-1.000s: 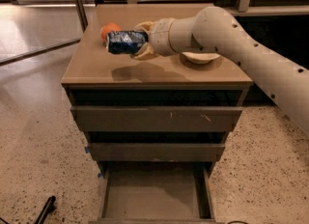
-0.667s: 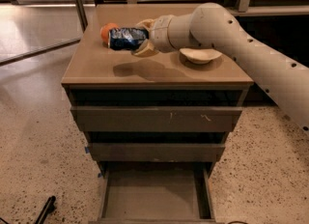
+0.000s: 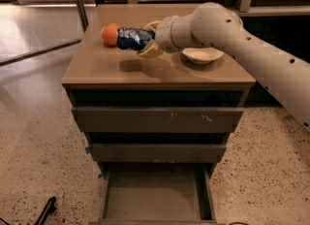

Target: Pick pepsi can from bottom drawer and place on counter

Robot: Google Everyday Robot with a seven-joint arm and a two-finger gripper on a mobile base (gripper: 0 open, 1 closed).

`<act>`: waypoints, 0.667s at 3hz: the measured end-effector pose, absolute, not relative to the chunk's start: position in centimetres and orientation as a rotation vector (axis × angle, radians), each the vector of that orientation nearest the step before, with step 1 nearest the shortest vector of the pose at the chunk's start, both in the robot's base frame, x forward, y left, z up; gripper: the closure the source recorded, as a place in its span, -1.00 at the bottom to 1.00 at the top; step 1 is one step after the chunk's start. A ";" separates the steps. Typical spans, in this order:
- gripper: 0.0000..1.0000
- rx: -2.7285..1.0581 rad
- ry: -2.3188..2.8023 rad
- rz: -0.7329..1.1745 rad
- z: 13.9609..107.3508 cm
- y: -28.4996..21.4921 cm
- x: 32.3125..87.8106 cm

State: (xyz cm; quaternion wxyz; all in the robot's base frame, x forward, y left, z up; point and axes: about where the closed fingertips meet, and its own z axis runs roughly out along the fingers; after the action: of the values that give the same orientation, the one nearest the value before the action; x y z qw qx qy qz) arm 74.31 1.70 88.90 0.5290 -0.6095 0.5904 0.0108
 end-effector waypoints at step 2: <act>-0.77 -1.456 1.410 0.026 88.9 1.7 74.3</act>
Offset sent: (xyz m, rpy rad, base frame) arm 0.0000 0.0000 0.0000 -0.0001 -0.0001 0.0001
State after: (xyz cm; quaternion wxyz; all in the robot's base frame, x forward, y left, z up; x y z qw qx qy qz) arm 74.31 1.71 88.90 0.5290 -0.6096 0.5903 0.0108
